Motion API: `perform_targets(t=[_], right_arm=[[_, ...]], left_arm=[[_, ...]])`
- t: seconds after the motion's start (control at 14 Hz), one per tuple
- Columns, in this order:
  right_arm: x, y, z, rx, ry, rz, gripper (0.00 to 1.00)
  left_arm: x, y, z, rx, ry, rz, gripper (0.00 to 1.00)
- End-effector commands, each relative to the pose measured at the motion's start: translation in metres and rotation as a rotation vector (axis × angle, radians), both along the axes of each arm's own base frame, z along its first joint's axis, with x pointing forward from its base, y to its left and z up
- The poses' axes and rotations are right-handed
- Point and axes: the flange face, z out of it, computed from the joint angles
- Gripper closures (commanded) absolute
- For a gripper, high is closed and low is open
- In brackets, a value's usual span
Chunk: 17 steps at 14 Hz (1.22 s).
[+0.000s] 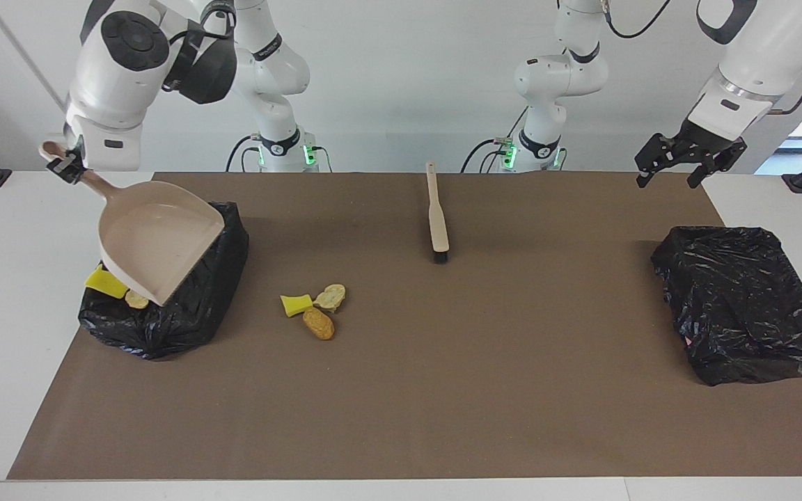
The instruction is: Sweep and dump trash in bin
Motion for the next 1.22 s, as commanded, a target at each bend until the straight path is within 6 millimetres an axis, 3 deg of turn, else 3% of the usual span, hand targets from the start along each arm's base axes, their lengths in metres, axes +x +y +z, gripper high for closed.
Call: perform_targets(t=[0.0,0.21,0.29,0.64,0.93,1.15], right_arm=[[0.004,0.048,-0.031,0.062,-0.042,-0.136,1.00],[0.004,0.115,-0.075,0.118,-0.068,-0.278,1.00],[0.005,0.129,-0.085,0.160,-0.089,-0.356,1.00],[0.007,0.206,-0.108,0.283,-0.143,-0.606,1.00],[0.014,0.246,-0.106,0.419,-0.156,-0.859,1.00],[0.020,0.299,-0.129,0.457,-0.163,-0.940,1.00]], left_arm=[[-0.002,0.004,0.006,0.015,0.001,0.002,0.00],[-0.002,0.003,0.006,0.015,0.001,0.000,0.00],[-0.002,0.003,0.006,0.015,0.001,0.000,0.00],[-0.002,0.002,0.006,0.015,0.001,-0.001,0.00],[-0.002,0.002,0.006,0.015,0.001,-0.001,0.00],[-0.002,0.003,0.006,0.015,0.001,0.000,0.00]])
